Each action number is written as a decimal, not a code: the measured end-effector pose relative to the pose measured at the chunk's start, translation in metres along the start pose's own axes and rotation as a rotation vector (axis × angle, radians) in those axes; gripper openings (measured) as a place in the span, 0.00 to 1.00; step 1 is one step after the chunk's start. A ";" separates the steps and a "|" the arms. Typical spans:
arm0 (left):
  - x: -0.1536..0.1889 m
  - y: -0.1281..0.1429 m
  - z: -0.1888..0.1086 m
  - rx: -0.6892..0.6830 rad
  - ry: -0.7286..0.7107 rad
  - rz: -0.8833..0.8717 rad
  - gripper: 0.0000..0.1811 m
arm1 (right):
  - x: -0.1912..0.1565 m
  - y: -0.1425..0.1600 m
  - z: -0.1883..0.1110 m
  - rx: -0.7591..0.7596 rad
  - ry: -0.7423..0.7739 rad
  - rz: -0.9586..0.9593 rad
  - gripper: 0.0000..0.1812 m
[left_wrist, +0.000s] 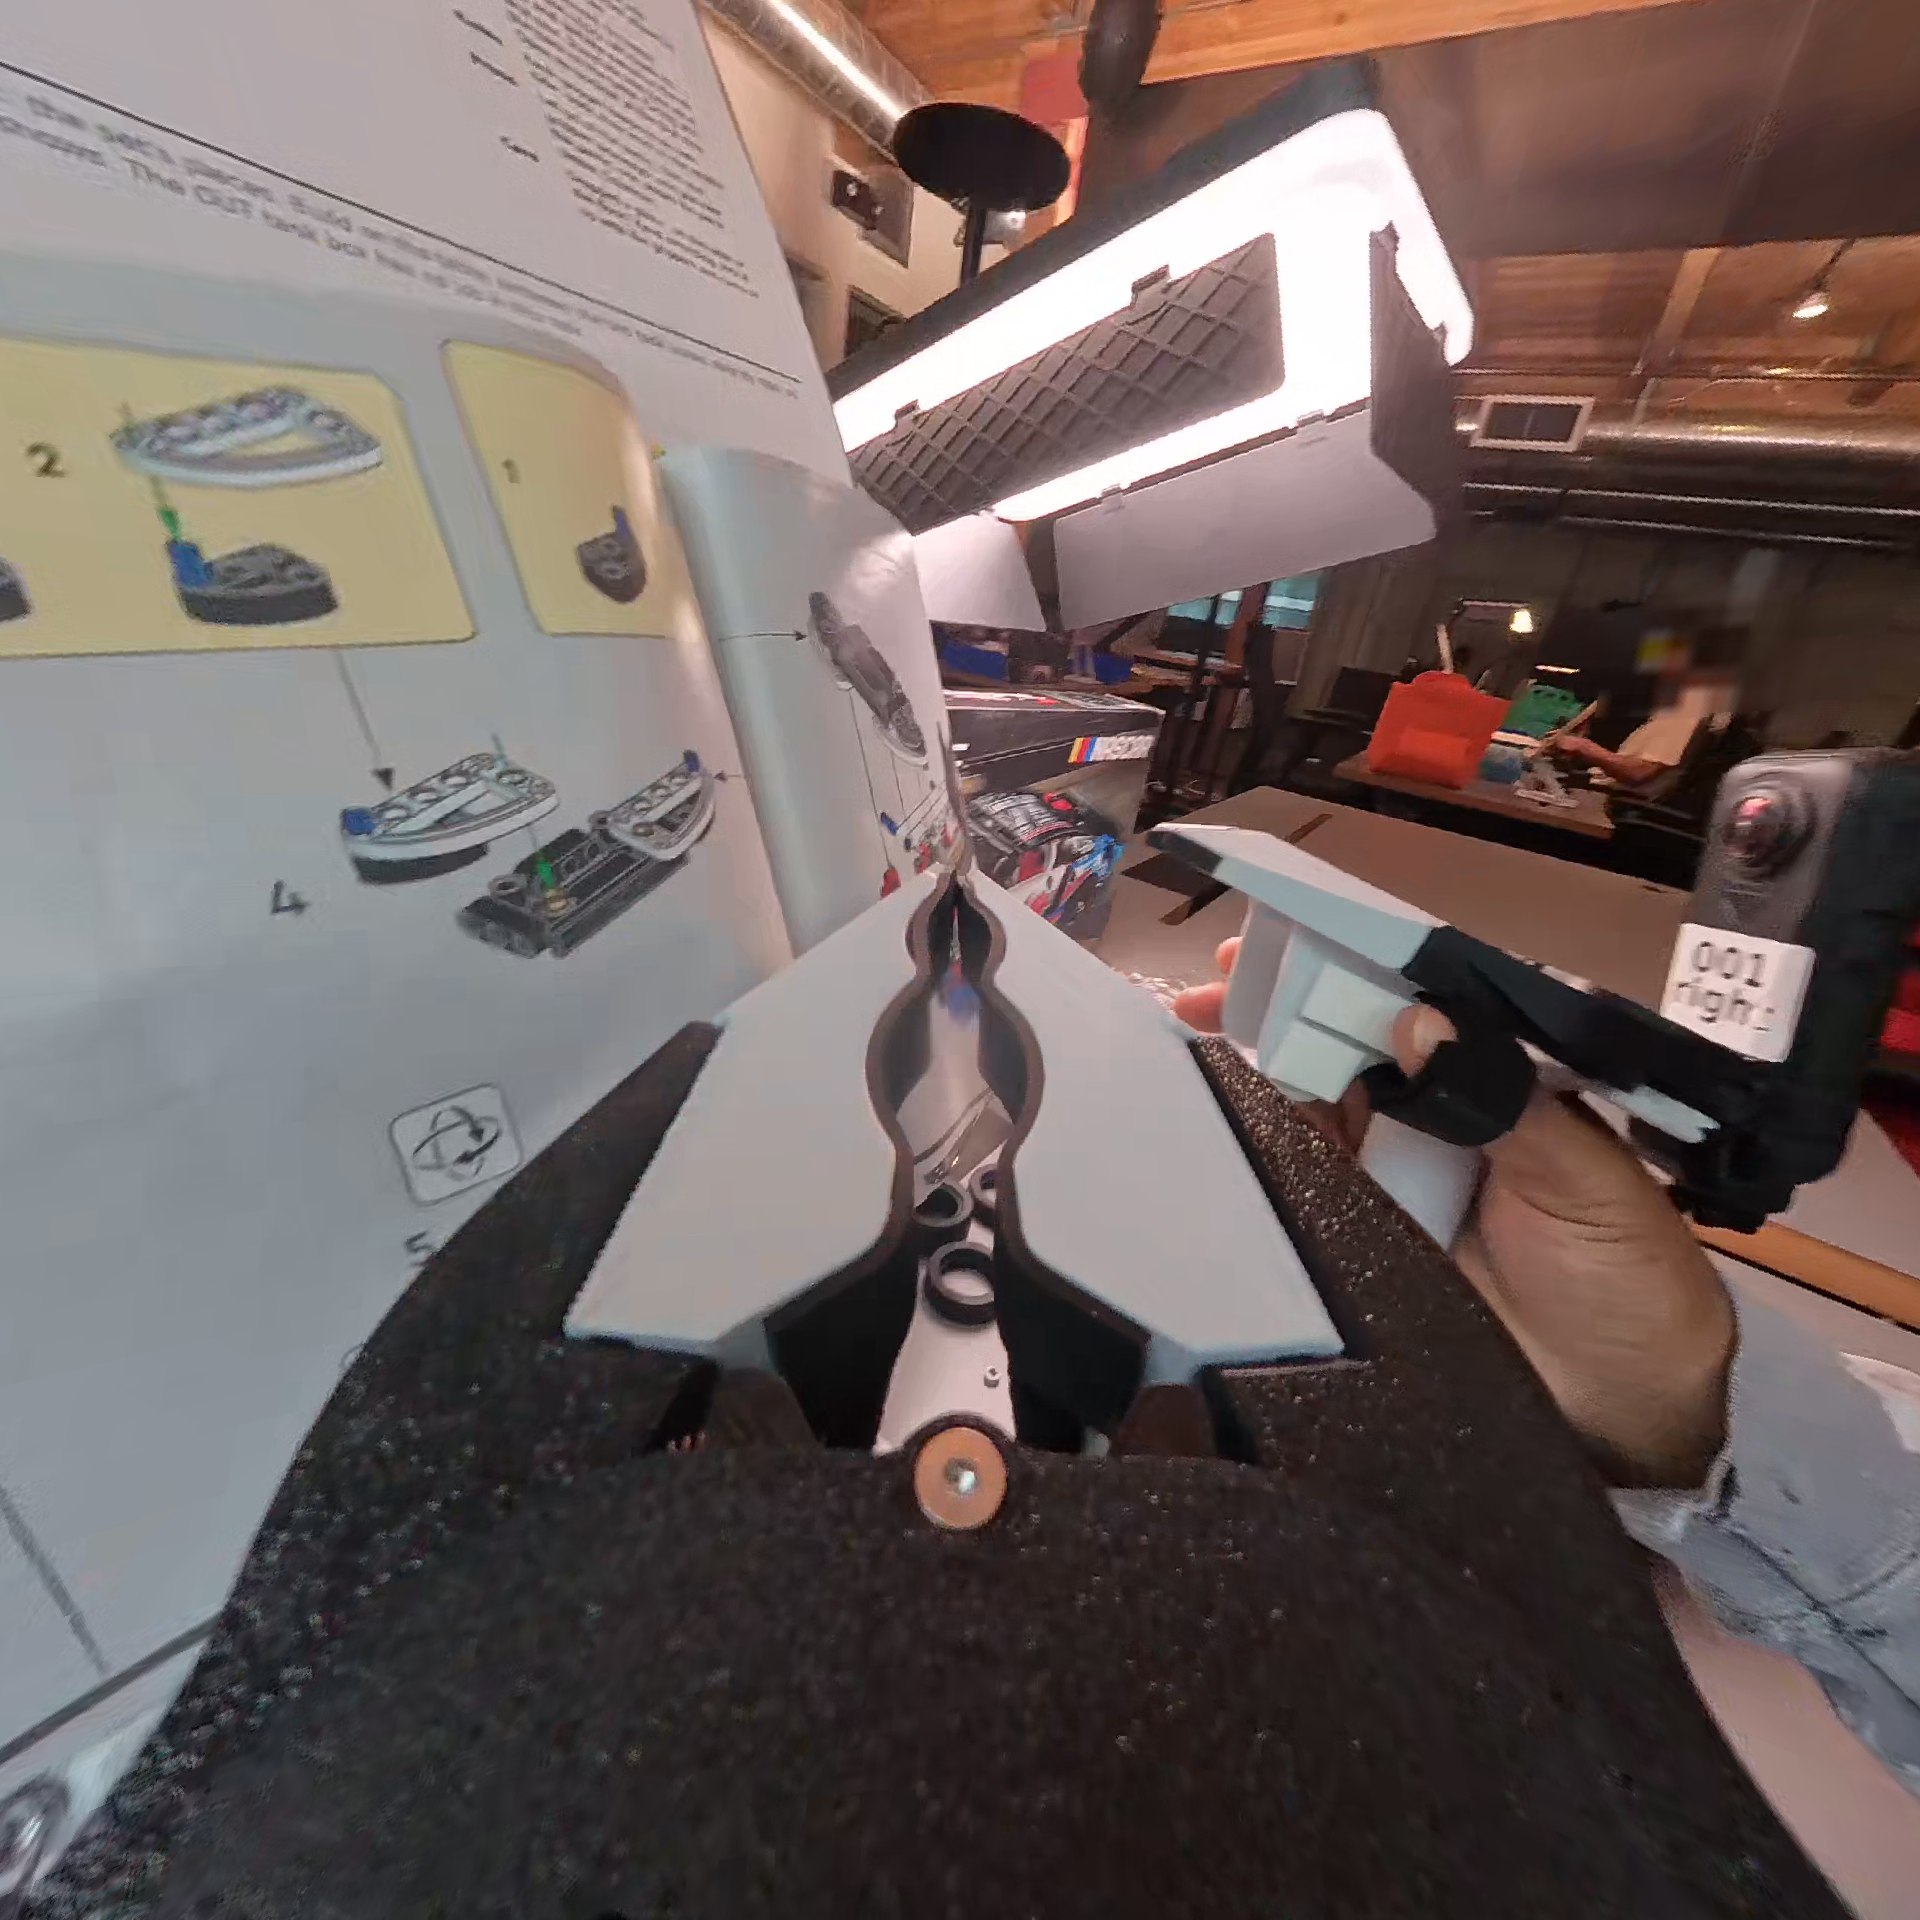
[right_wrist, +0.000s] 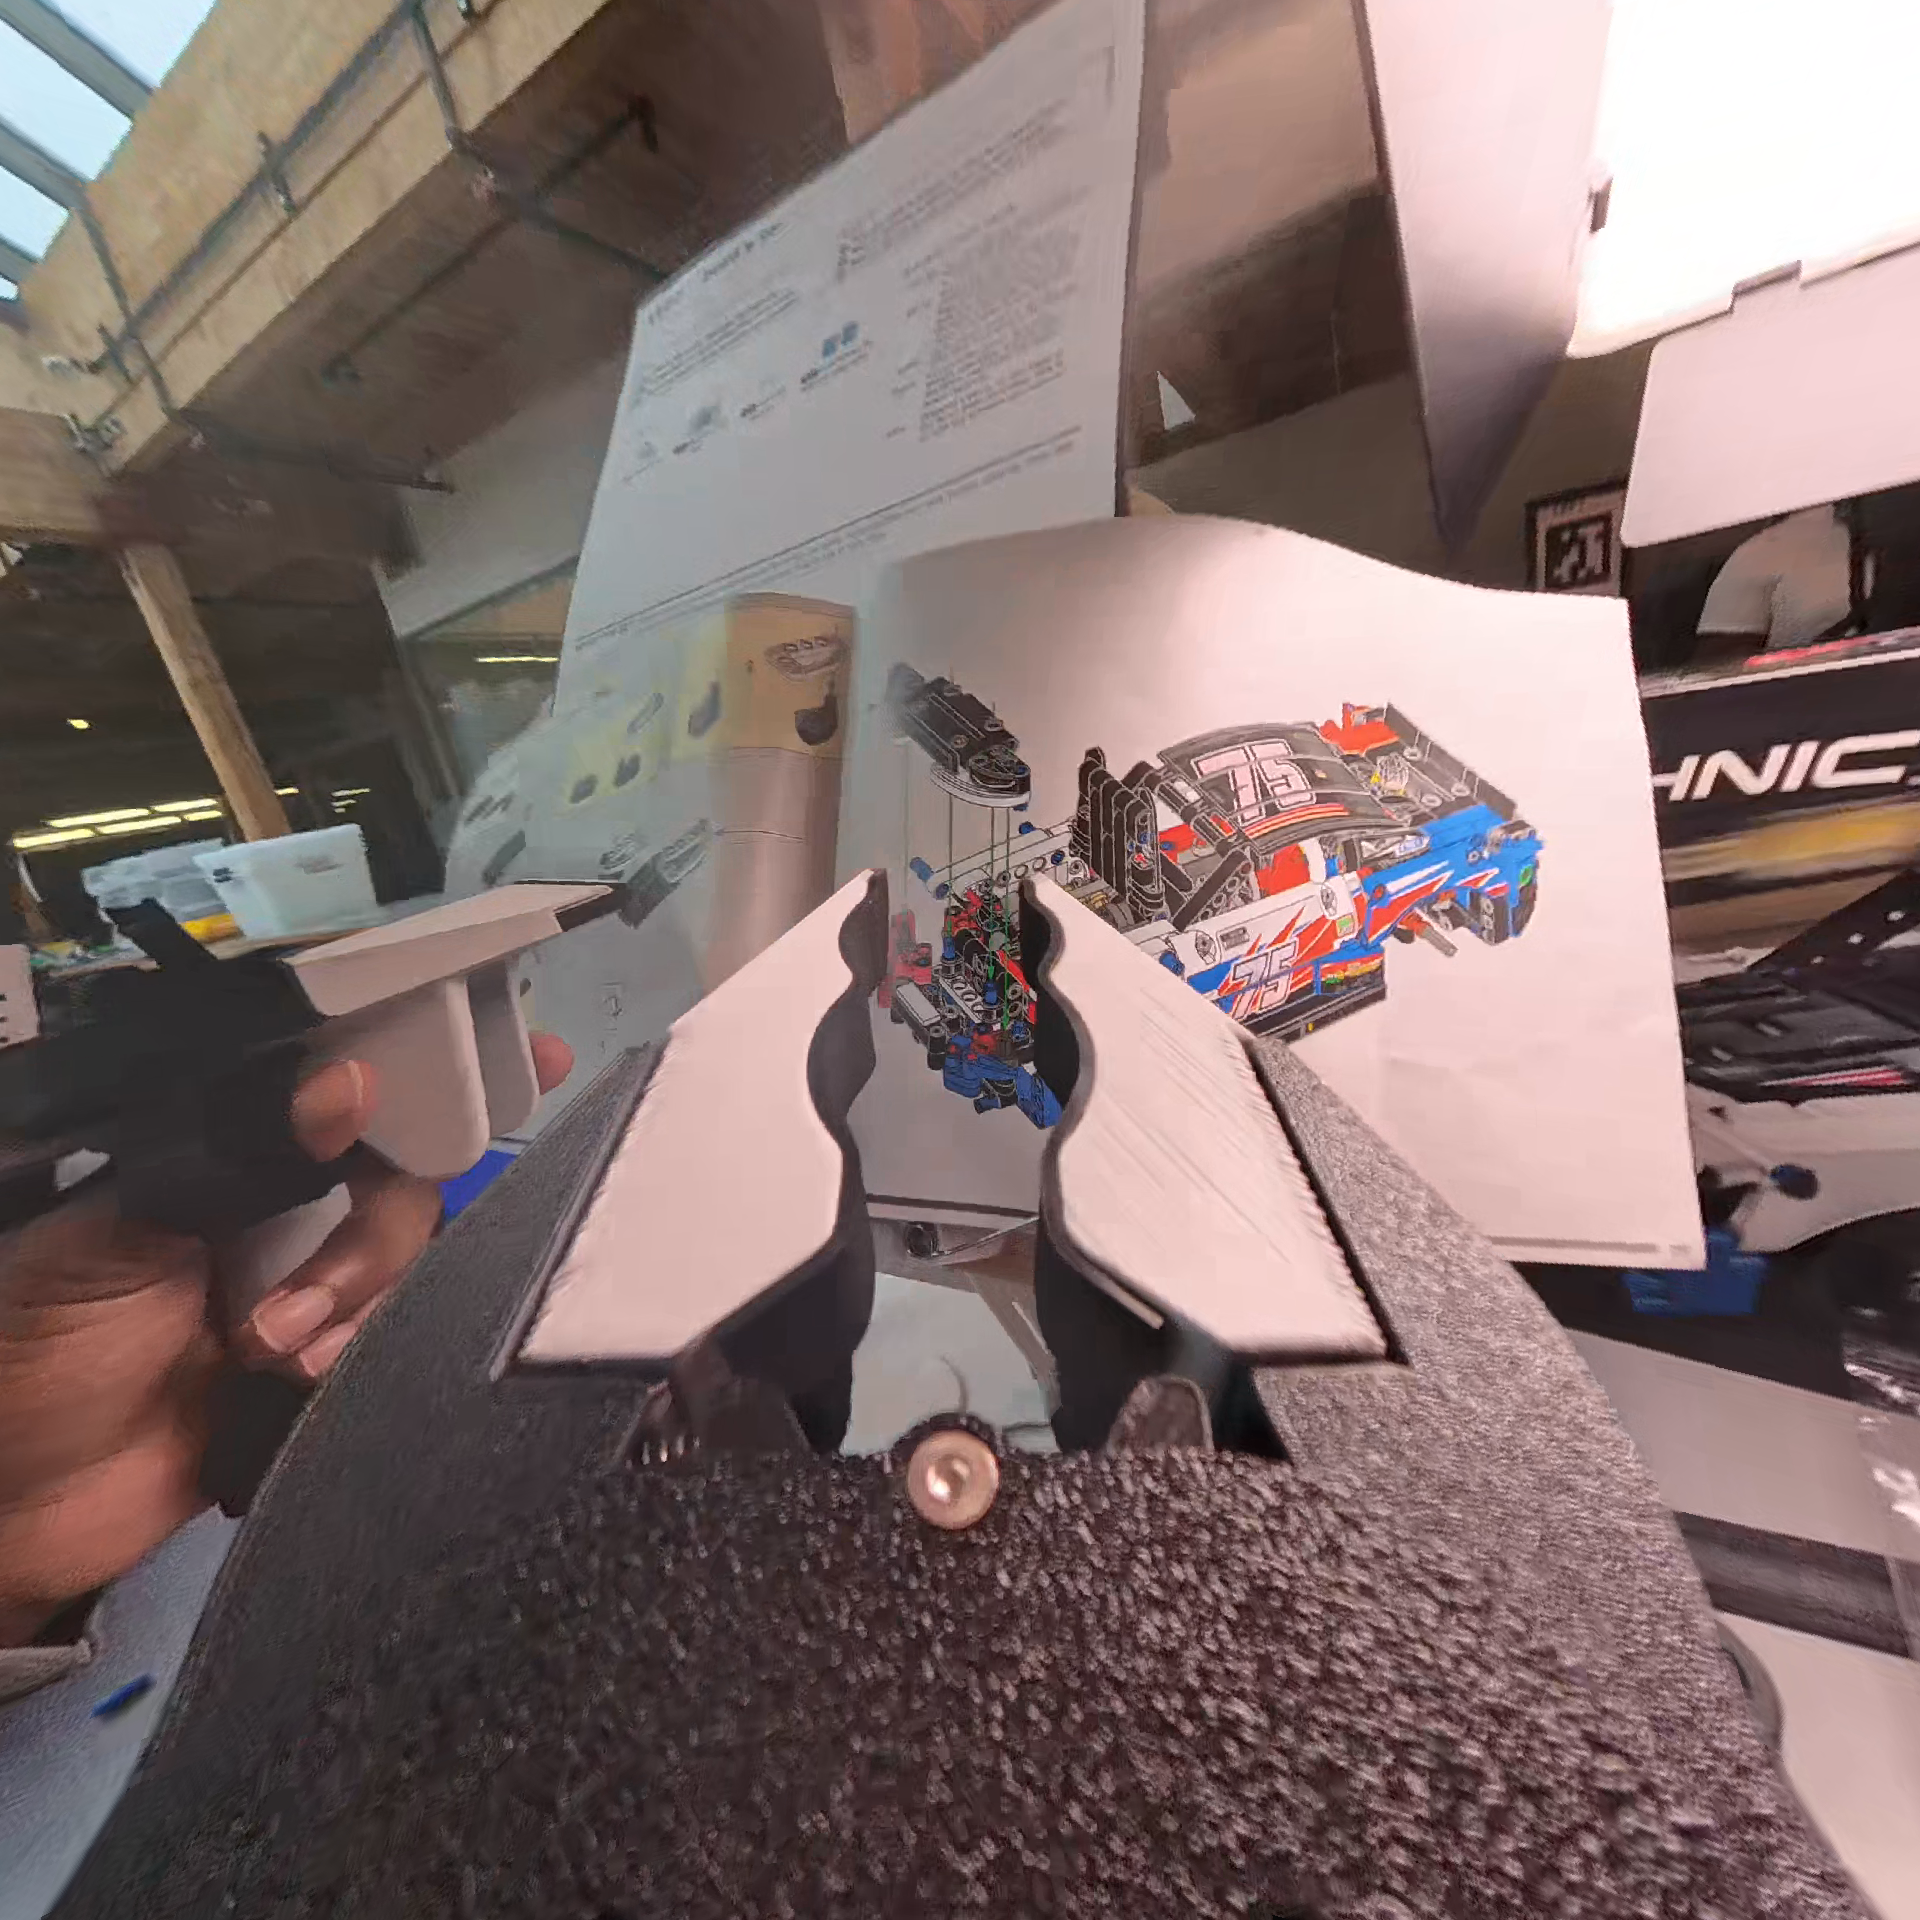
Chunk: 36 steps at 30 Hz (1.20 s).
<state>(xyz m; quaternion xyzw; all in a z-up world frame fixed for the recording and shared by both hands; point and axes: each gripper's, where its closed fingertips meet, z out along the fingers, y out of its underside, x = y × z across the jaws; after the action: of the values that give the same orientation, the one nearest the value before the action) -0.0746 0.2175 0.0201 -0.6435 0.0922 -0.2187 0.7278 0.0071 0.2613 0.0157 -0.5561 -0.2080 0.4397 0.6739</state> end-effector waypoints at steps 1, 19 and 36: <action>-0.005 0.001 -0.005 -0.006 -0.055 0.014 0.00 | -0.005 -0.001 -0.004 -0.005 -0.007 -0.034 0.14; -0.064 0.041 -0.038 -0.167 -0.325 0.111 0.05 | -0.038 0.006 -0.029 -0.059 -0.064 -0.123 0.19; -0.004 0.030 -0.027 -0.100 -0.372 0.606 0.03 | -0.093 0.031 0.049 -0.394 -0.029 -0.280 0.20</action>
<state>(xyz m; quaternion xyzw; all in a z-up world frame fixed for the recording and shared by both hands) -0.0835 0.1972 -0.0137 -0.6505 0.1554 0.1328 0.7315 -0.0912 0.2122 0.0210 -0.6361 -0.3744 0.3011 0.6037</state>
